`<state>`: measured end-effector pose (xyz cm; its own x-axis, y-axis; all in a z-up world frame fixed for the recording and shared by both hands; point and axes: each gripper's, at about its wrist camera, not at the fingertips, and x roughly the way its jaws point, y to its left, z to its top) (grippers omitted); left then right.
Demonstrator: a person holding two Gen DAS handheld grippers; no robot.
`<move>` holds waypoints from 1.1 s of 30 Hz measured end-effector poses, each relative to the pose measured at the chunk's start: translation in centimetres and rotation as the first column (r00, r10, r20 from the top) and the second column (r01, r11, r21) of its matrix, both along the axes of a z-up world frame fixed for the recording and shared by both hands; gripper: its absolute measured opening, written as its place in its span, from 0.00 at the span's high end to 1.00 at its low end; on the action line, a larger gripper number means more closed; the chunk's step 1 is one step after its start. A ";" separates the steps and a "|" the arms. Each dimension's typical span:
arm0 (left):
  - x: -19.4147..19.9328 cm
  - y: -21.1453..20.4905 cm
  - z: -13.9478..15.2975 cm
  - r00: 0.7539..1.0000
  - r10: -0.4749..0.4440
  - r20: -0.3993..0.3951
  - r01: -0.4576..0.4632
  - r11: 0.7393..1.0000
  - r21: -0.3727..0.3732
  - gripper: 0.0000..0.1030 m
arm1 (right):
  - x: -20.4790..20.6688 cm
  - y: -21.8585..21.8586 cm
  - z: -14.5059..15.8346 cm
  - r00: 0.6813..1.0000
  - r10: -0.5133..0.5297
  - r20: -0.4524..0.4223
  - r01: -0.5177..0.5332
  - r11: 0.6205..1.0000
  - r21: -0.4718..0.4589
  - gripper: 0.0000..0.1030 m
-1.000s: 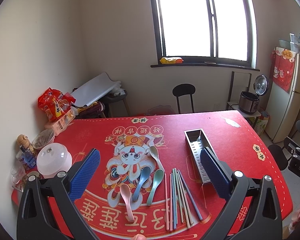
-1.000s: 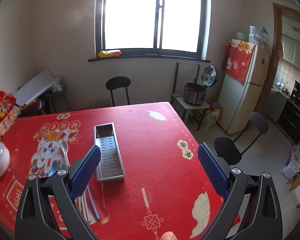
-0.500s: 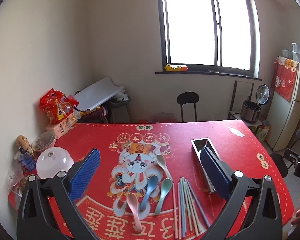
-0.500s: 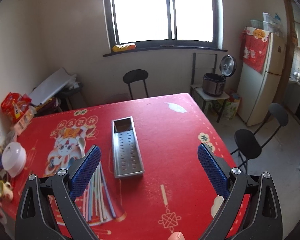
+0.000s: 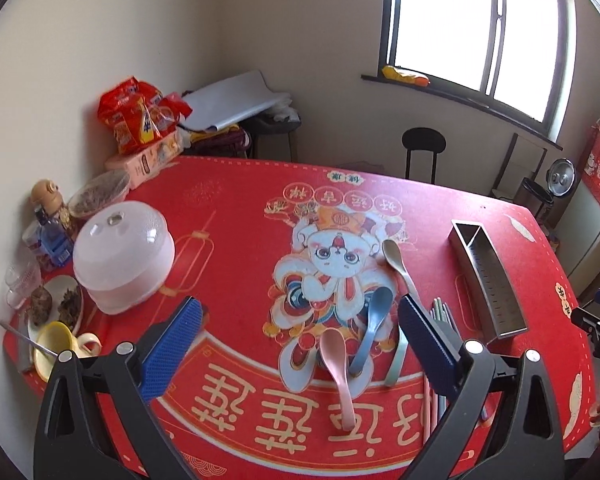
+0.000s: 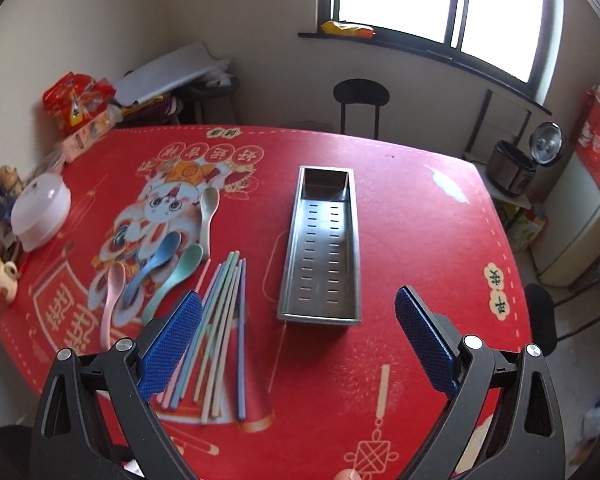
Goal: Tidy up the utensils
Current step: 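Move the left tool toward the pink spoon and open its fingers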
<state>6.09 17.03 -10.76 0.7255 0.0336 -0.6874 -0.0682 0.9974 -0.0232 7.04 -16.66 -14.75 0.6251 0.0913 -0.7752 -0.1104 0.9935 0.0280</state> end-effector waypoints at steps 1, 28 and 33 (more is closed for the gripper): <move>0.3 0.3 -0.8 1.000 -0.010 -0.020 0.010 1.000 -0.001 0.15 | 0.5 0.6 -0.6 1.000 0.010 -0.016 -0.010 1.000 0.008 0.09; 4.2 -0.5 -14.4 0.910 -0.163 -0.381 0.062 0.963 -0.263 0.51 | 4.6 3.6 -10.1 0.961 0.037 -0.276 -0.004 0.993 0.117 0.09; 4.0 -1.5 -15.8 0.891 -0.188 -0.414 0.071 0.957 -0.281 0.55 | 4.6 2.8 -10.8 0.963 0.007 -0.268 0.020 0.995 0.097 0.09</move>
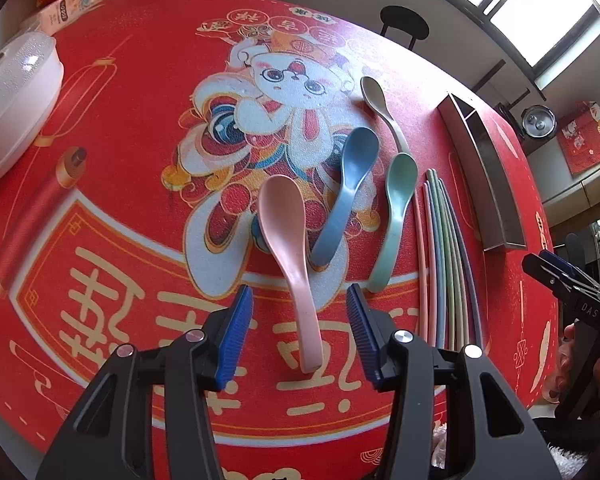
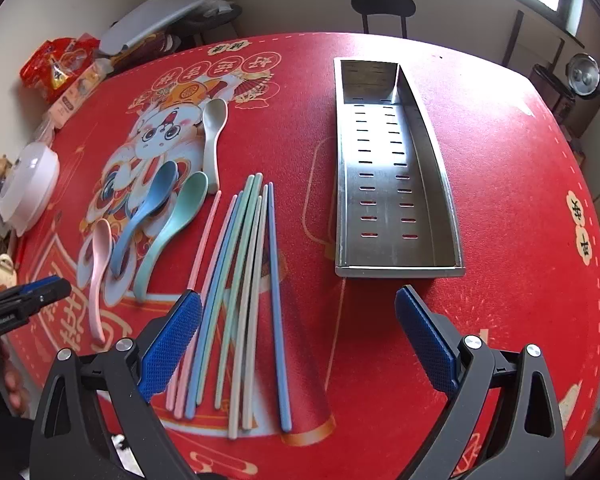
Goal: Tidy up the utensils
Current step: 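Move the left tool toward the pink spoon and open its fingers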
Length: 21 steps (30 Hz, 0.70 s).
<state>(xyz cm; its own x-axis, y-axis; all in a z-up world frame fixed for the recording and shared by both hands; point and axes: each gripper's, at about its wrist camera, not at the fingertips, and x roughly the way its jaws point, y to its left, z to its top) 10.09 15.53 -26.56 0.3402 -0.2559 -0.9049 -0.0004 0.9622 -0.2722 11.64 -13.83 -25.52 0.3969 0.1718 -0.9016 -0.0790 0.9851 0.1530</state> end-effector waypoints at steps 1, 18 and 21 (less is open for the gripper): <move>0.0 -0.2 -0.3 1.000 -0.005 -0.005 0.005 1.000 -0.004 0.58 | 0.0 -0.1 -0.1 1.000 0.006 0.000 -0.006 1.000 -0.006 0.09; 0.3 0.3 -2.0 0.999 0.012 -0.052 -0.015 0.998 -0.060 0.75 | -0.3 0.7 -1.5 0.993 0.106 -0.045 -0.102 0.991 0.083 0.09; 0.3 0.4 -2.4 0.998 0.008 -0.059 -0.013 0.997 -0.076 0.79 | -0.2 1.5 -1.8 0.989 0.133 -0.061 -0.126 0.986 0.108 0.09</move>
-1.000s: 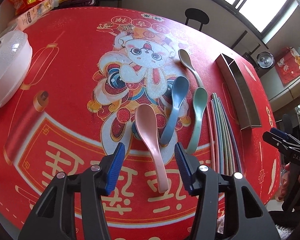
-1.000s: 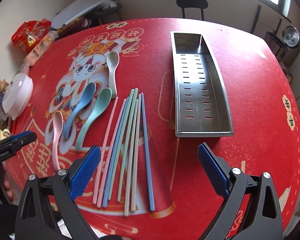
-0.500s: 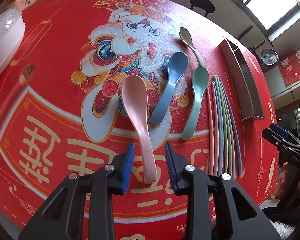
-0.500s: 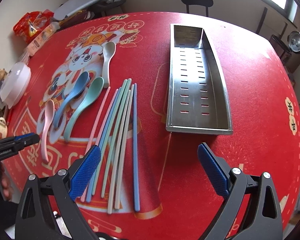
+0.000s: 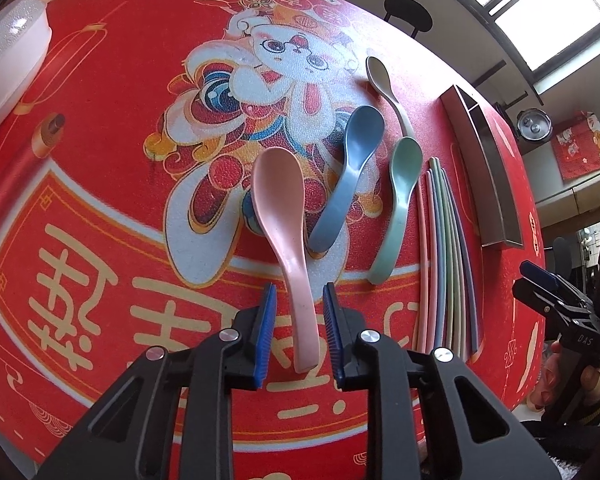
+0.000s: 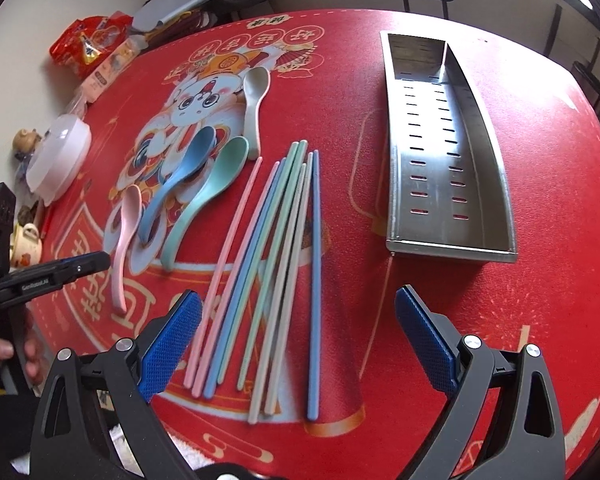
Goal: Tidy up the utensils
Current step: 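Move the left tool toward the pink spoon and open its fingers, then close the left tool on the pink spoon handle and lift it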
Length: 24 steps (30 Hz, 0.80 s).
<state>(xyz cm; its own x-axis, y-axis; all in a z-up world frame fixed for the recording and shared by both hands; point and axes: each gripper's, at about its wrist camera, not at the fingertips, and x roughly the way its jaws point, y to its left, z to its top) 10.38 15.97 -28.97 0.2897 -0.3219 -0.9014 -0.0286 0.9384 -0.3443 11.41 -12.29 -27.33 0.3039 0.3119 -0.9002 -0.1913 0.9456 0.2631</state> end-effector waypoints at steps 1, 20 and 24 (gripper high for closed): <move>0.0 0.0 -0.1 1.000 -0.003 -0.002 0.003 1.000 -0.002 0.81 | 0.1 0.4 0.0 1.000 0.015 -0.002 -0.015 1.000 0.002 0.09; 1.1 -0.6 -1.9 0.999 -0.049 -0.012 0.048 0.998 -0.037 0.82 | 3.8 8.3 -1.1 0.986 0.156 -0.054 -0.156 0.988 0.015 0.09; 1.2 -0.9 -2.1 0.998 -0.062 -0.012 0.062 0.997 -0.045 0.83 | 4.2 9.0 -1.3 0.986 0.154 -0.067 -0.152 0.988 0.025 0.09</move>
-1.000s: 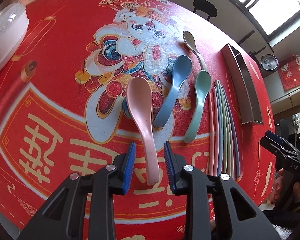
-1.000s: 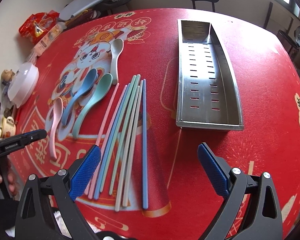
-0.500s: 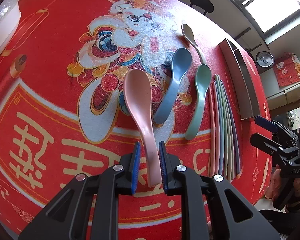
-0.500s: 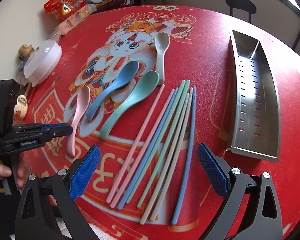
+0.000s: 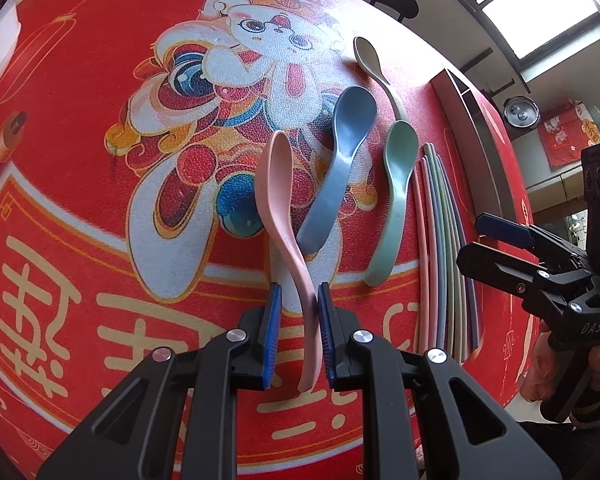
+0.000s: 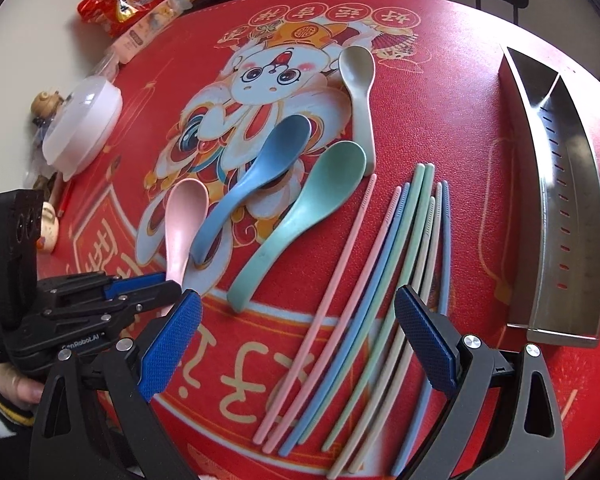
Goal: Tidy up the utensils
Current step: 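Close the left tool on the pink spoon handle and lift it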
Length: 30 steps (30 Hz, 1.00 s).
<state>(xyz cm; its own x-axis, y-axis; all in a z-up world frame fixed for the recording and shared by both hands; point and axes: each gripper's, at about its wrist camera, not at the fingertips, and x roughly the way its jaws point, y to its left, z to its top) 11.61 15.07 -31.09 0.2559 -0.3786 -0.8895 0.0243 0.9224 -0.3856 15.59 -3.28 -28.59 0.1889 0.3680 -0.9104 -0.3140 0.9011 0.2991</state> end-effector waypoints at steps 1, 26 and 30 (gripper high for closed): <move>0.0 0.0 0.0 1.000 -0.004 0.000 0.004 1.000 -0.003 0.84 | 0.0 0.1 -0.1 1.000 0.000 -0.003 0.000 1.000 0.001 0.09; 0.4 3.4 -0.3 0.999 0.030 0.021 -0.032 0.996 0.089 0.94 | 0.0 0.7 -1.1 0.997 -0.060 -0.055 0.061 0.998 0.027 0.09; 0.6 5.7 -0.2 0.997 0.073 0.037 -0.076 0.993 0.095 0.93 | 0.5 1.4 -1.3 0.997 -0.051 -0.063 0.053 0.998 0.029 0.09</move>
<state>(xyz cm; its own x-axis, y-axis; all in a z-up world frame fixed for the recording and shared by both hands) 12.23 20.74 -31.31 0.3105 -0.2705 -0.9113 -0.0347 0.9548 -0.2952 16.08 -1.93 -29.93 0.1517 0.3872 -0.9094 -0.2467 0.9058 0.3445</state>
